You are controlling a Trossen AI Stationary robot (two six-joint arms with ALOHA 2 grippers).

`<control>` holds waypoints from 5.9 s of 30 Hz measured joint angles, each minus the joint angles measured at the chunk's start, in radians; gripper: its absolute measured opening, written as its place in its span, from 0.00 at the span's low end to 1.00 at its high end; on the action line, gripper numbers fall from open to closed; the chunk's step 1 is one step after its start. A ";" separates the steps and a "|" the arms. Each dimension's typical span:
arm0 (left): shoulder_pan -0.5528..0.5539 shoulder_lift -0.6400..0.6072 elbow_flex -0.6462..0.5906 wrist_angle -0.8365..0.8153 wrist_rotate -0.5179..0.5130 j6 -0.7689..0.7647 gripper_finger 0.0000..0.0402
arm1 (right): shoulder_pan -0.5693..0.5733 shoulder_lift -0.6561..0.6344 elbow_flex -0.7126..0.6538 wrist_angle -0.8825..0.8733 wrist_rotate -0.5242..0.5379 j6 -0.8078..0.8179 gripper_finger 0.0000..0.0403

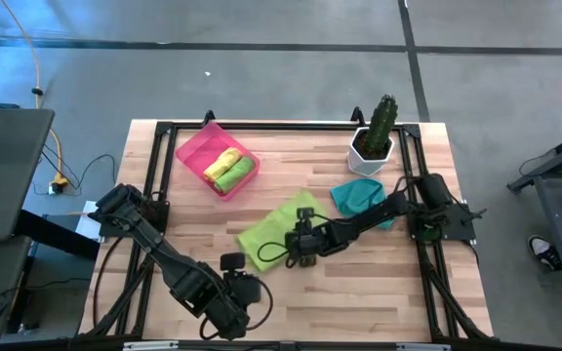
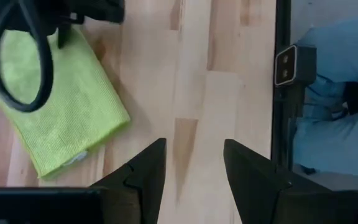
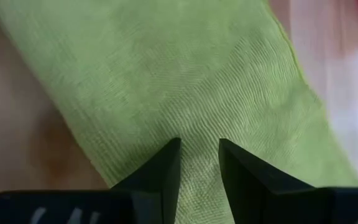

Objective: Roll microfiber towels into tight, uniform cylinder then place into a basket
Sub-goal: Roll the light green microfiber cloth

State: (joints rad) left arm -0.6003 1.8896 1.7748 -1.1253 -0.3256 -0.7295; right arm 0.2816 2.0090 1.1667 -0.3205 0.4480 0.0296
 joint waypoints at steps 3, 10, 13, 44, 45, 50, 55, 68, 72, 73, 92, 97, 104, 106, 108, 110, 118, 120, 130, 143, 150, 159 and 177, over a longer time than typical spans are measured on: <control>-0.003 0.000 0.000 0.000 0.010 0.000 0.37 | -0.014 0.000 0.000 -0.026 0.001 -0.258 0.26; -0.003 0.000 0.000 -0.001 0.010 0.000 0.37 | -0.020 -0.031 -0.009 -0.209 0.199 -0.534 0.26; -0.003 0.000 0.000 -0.008 0.010 0.000 0.37 | -0.019 -0.097 -0.007 -0.260 0.139 -0.468 0.26; 0.032 0.000 0.000 -0.023 -0.011 0.008 0.37 | 0.015 -0.047 0.001 -0.123 -0.121 0.471 0.26; 0.032 0.000 0.000 -0.023 -0.010 0.008 0.37 | 0.024 -0.048 0.002 -0.142 -0.123 0.436 0.26; 0.031 0.000 0.000 -0.023 -0.010 0.008 0.37 | 0.073 -0.065 0.000 -0.214 -0.118 0.318 0.26; 0.032 0.000 0.000 -0.023 -0.013 0.008 0.37 | 0.137 -0.137 -0.008 -0.283 -0.077 0.275 0.26; 0.071 0.000 -0.039 0.040 -0.074 0.187 0.37 | 0.206 -0.276 -0.005 -0.575 -0.060 0.303 0.26; 0.105 0.000 -0.084 0.171 -0.058 0.303 0.37 | 0.230 -0.310 -0.005 -0.670 -0.114 0.303 0.26; 0.115 0.000 -0.102 0.214 -0.049 0.346 0.37 | 0.239 -0.320 -0.005 -0.682 -0.117 0.304 0.26; 0.244 0.012 -0.604 1.182 0.143 0.783 0.37 | 0.396 -0.554 -0.522 0.170 -0.084 0.112 0.26; 0.274 0.035 -0.714 1.330 0.138 0.812 0.37 | 0.391 -0.526 -0.544 0.187 -0.081 0.034 0.26; 0.301 0.119 -0.722 1.368 0.139 0.768 0.37 | 0.372 -0.478 -0.544 0.249 -0.081 0.033 0.32; 0.301 0.128 -0.723 1.365 0.138 0.776 0.37 | 0.373 -0.473 -0.543 0.257 -0.081 0.029 0.35; 0.301 0.130 -0.722 1.366 0.139 0.778 0.37 | 0.373 -0.469 -0.543 0.282 -0.083 0.006 0.38; 0.301 0.130 -0.722 1.365 0.140 0.794 0.37 | 0.374 -0.468 -0.542 0.286 -0.084 -0.021 0.42; 0.301 0.130 -0.722 1.364 0.165 0.854 0.37 | 0.374 -0.468 -0.542 0.294 -0.140 -0.128 0.48; 0.301 0.130 -0.722 1.364 0.166 0.857 0.37 | 0.374 -0.468 -0.542 0.293 -0.167 -0.142 0.48; 0.301 0.197 -0.704 1.424 0.191 0.872 0.37 | 0.373 -0.437 -0.541 0.304 -0.176 -0.164 0.48; 0.303 0.209 -0.688 1.372 0.163 0.675 0.36 | 0.375 -0.355 -0.538 0.324 -0.129 0.012 0.38; 0.290 0.209 -0.690 1.375 0.146 0.493 0.23 | 0.377 -0.353 -0.539 0.337 -0.138 0.179 0.09; 0.287 0.207 -0.694 1.410 0.164 0.289 0.03 | 0.374 -0.353 -0.541 0.347 -0.136 0.376 0.02; 0.294 0.175 -0.695 1.425 0.276 -0.224 0.02 | 0.304 -0.422 -0.545 0.421 -0.303 0.761 0.00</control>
State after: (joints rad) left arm -0.3061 2.0644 1.0798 0.2994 -0.0499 -0.9539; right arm 0.5852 1.5868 0.6220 0.1002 0.1452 0.7902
